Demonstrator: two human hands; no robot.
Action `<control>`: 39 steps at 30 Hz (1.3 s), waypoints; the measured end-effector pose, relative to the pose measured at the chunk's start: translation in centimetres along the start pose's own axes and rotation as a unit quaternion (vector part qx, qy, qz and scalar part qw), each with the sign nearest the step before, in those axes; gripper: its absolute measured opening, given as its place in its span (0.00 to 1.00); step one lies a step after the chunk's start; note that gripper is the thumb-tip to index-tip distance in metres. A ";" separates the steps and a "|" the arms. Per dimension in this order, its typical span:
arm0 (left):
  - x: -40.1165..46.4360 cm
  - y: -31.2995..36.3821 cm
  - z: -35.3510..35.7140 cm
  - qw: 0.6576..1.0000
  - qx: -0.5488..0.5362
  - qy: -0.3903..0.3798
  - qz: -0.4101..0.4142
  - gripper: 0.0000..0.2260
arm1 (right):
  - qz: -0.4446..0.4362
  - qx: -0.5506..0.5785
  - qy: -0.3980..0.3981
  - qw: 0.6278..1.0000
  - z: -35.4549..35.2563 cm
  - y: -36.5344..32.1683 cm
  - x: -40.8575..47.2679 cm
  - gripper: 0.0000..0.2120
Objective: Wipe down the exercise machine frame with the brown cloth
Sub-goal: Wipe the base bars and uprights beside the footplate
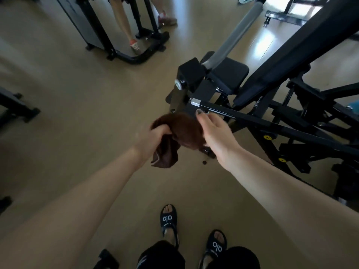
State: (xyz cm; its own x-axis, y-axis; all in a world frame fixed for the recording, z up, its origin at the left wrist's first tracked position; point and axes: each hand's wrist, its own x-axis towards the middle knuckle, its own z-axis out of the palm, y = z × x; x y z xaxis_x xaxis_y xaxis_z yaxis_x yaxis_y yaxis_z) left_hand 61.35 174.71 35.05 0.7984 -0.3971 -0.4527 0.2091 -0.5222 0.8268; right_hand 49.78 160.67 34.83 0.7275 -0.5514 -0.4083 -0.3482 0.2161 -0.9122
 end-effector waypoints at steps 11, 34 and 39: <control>10.2 7.9 -6.4 0.989 0.012 0.020 0.145 0.18 | -0.190 0.007 0.263 0.946 5.4 -8.2 5.4 0.19; 19.3 5.4 1.7 0.961 -0.032 -0.227 0.151 0.12 | -0.180 -0.194 0.626 0.733 10.9 -6.9 12.3 0.14; 22.0 4.8 2.2 0.976 0.037 -0.206 0.063 0.11 | -0.187 -0.208 0.618 0.735 10.9 -7.2 12.1 0.14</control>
State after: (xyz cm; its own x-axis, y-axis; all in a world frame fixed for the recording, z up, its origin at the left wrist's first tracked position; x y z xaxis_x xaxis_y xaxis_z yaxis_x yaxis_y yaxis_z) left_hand 78.66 161.80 28.30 0.5164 -0.7239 -0.4574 0.0705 -0.4964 0.8652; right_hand 67.57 161.20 36.06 -0.1847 -0.8761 0.4454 -0.5983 -0.2593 -0.7581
